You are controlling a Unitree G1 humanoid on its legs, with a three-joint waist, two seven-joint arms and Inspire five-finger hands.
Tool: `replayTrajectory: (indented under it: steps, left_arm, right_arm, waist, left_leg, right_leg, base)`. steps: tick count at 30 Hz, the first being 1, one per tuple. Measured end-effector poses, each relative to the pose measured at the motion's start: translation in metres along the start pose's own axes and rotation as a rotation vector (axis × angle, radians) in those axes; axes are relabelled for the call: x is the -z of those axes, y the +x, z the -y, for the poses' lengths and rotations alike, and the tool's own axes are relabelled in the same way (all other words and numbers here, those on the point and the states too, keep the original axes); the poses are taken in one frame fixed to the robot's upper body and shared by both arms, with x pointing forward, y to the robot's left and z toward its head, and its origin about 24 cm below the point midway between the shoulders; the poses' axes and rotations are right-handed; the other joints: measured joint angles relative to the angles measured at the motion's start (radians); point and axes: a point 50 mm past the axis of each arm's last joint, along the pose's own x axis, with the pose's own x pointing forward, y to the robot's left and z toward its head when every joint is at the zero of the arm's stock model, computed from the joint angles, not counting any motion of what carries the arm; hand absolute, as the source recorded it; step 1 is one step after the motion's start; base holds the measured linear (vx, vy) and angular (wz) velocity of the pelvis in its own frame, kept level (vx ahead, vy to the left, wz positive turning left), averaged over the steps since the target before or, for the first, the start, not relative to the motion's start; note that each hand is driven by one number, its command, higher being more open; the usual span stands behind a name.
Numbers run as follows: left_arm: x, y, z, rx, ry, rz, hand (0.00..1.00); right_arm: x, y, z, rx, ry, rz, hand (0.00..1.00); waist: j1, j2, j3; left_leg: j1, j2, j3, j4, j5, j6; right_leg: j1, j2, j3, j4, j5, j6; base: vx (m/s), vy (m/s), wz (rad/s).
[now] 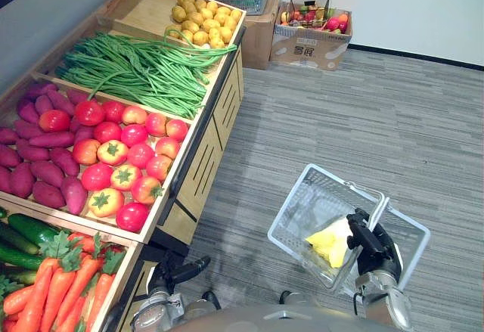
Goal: Pick vegetable in the basket
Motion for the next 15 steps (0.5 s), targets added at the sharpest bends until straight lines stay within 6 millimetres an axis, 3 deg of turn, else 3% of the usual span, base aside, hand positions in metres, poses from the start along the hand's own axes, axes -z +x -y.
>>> replayTrajectory:
  steps: [3,6,15]
  left_arm:
    - [0.003,-0.001,0.0,-0.002,-0.001,-0.011,1.0]
    - [0.005,-0.002,-0.001,-0.008,-0.006,-0.017,1.0]
    - [0.001,-0.001,-0.009,-0.068,-0.071,0.003,1.0]
  right_arm:
    - [0.003,0.004,-0.009,-0.034,-0.029,-0.011,0.0]
    - [0.007,0.005,-0.015,-0.055,-0.03,-0.028,0.0]
    - [-0.001,0.017,-0.031,-0.116,-0.081,0.004,0.0]
  waist:
    - [0.004,-0.006,-0.004]
    - [0.028,-0.018,-0.013]
    - [0.067,-0.041,-0.016]
  left_leg:
    - [-0.001,-0.001,-0.006,-0.011,0.003,-0.002]
    - [-0.004,-0.003,-0.016,-0.013,0.004,-0.001]
    - [-0.064,-0.053,-0.112,0.01,0.007,0.037]
  right_leg:
    - [-0.003,0.001,-0.001,-0.001,0.003,0.003]
    - [-0.001,0.001,-0.004,-0.003,0.012,0.006]
    - [-0.007,-0.05,-0.076,0.023,0.02,0.018]
  base:
    - [0.02,0.011,0.05]
    - [-0.01,0.022,0.09]
    - [-0.04,0.056,0.31]
